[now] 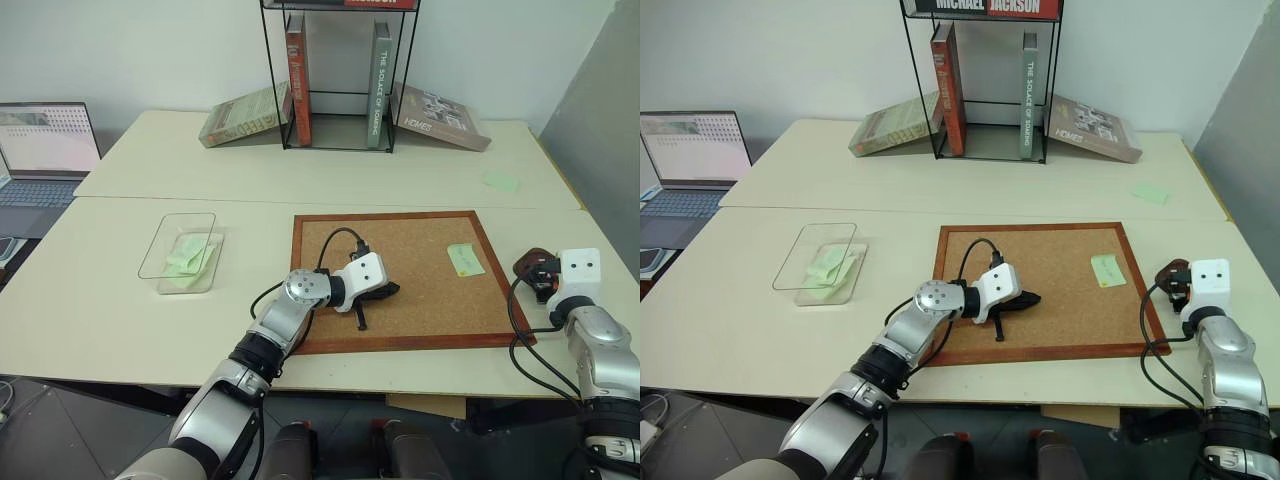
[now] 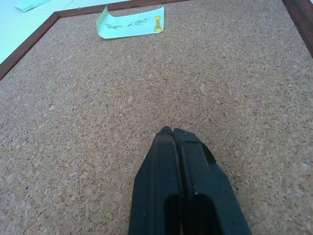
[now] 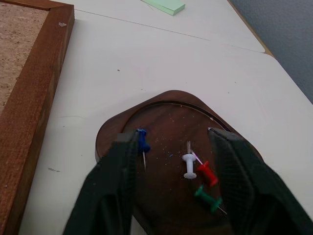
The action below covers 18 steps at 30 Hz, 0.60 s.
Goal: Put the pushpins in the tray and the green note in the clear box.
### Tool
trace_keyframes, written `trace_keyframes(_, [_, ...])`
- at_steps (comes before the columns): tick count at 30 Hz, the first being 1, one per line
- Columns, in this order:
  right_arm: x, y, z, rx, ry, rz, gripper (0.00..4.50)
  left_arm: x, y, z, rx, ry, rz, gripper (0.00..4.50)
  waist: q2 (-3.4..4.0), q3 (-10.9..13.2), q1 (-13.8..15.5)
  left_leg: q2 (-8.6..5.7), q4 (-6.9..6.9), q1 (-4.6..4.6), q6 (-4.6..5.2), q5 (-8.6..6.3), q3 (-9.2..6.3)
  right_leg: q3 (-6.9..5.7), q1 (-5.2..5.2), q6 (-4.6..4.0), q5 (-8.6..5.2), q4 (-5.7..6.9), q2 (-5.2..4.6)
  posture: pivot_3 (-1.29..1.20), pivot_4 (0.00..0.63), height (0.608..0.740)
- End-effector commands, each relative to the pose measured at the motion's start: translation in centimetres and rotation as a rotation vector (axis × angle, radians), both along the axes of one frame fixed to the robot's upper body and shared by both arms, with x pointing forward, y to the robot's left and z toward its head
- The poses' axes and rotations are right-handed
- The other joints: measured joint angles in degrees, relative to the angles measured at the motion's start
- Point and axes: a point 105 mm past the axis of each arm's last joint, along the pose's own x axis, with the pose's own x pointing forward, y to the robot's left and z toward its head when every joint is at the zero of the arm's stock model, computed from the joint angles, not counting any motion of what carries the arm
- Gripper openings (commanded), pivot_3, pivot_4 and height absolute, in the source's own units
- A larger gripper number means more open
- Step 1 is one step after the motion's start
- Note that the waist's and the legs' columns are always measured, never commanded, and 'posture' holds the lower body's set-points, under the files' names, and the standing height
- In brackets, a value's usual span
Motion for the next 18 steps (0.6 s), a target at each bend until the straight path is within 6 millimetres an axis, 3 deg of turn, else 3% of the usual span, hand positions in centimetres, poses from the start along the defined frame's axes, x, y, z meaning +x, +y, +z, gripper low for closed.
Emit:
trace_keyframes(1, [0.4,0.1,4.4,-0.011,-0.190,0.022,3.47,-1.1,0.4,-3.0,0.092,0.072,-0.016,0.00,0.00,0.00,0.00,0.00,0.00,0.00,0.00,0.00,0.00,0.00,0.00,0.00,0.00,0.00,0.00,0.00,0.150,0.740])
trace_keyframes(2, [0.3,0.4,4.9,-0.010,-0.215,0.037,3.71,-1.1,0.4,-3.0,0.092,0.072,-0.016,0.00,0.00,0.00,0.00,0.00,0.00,0.00,0.00,0.00,0.00,0.00,0.00,0.00,0.00,0.00,0.00,0.00,0.150,0.740])
trace_keyframes(6, [-0.2,1.3,5.9,0.038,-0.283,0.081,3.71,-1.2,0.5,-3.1,0.095,0.074,-0.019,0.00,0.00,0.00,-0.01,0.00,0.00,-0.01,0.00,0.00,-0.01,0.00,0.00,0.00,0.00,0.00,0.00,0.00,0.150,0.740])
trace_keyframes(9, [-0.5,3.5,5.9,0.096,-0.302,0.185,3.71,-1.2,0.5,-3.1,0.098,0.074,-0.021,0.00,0.00,0.00,0.00,0.01,0.00,-0.01,0.00,0.00,-0.03,-0.02,0.00,0.00,0.00,-0.01,0.01,0.00,0.150,0.740])
trace_keyframes(14, [-1.6,8.2,3.6,0.132,-0.214,0.389,3.71,-1.1,0.5,-3.1,0.101,0.072,-0.024,0.00,0.00,-0.01,0.01,0.03,-0.01,-0.01,0.00,0.00,-0.05,-0.03,0.00,0.00,0.00,-0.01,0.02,0.00,0.150,0.740])
trace_keyframes(18, [-2.1,10.0,1.9,0.141,-0.152,0.458,3.71,-1.1,0.5,-3.1,0.104,0.071,-0.027,0.00,0.00,-0.01,-0.01,0.03,0.00,0.00,0.00,0.00,-0.04,-0.04,0.01,0.00,0.00,-0.01,0.02,0.00,0.150,0.740])
